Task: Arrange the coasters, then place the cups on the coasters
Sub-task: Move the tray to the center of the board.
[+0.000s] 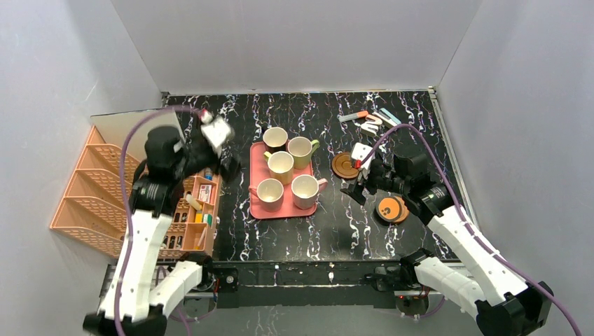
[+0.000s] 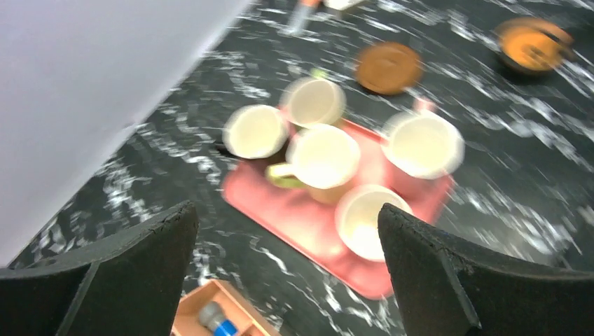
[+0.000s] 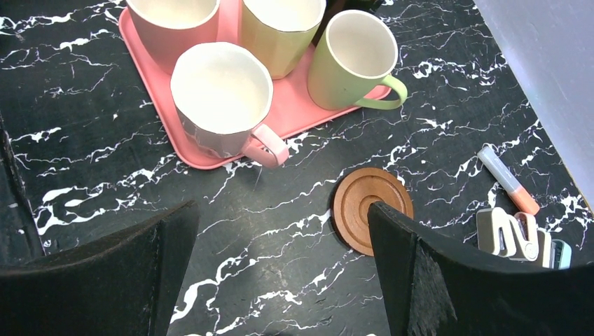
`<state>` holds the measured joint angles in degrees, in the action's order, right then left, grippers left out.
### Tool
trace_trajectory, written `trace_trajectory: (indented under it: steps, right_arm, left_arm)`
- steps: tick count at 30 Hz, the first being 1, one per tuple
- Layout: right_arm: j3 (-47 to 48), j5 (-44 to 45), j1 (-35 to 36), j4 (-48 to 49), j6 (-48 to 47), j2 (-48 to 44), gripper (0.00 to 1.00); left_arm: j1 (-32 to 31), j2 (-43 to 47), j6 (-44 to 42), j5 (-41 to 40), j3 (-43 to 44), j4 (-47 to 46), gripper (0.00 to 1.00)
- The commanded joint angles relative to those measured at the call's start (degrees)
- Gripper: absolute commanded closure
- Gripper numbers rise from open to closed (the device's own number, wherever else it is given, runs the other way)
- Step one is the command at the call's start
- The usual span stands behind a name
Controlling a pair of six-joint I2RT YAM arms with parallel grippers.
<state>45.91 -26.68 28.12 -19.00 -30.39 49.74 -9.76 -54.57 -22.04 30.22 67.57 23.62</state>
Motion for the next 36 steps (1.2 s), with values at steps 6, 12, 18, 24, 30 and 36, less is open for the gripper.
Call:
trace_trajectory:
  steps: [6,12,18,24,30,36]
  right_arm:
    - [-1.19,1.93,-0.38,2.85,-0.89,-0.76,0.01]
    - [-1.53,3.11,-0.7,3.28,-1.18,-0.97,0.01]
    - [-1.58,3.68,-1.1,3.27,-1.36,1.39,0.01]
    - [-1.79,4.36,-1.65,3.45,-1.45,2.58,0.01]
    - [-1.98,3.97,-2.45,3.45,-1.55,2.49,0.01]
    - [-2.05,3.82,-2.52,3.38,-1.56,2.38,0.01]
  left_arm:
    - [-0.72,13.78,-34.76,24.28,-13.85,33.19,0.02]
    - [-0.77,12.52,-45.01,25.04,-19.41,39.35,0.02]
    - [-1.09,6.8,-48.21,23.25,-22.8,38.3,0.02]
    - [-10.88,-0.52,-38.68,16.54,-24.77,29.37,0.02]
    - [-23.2,0.06,-25.91,4.44,-30.27,14.92,0.02]
    - [-34.6,-2.11,-19.93,-7.61,-34.96,6.24,0.02]
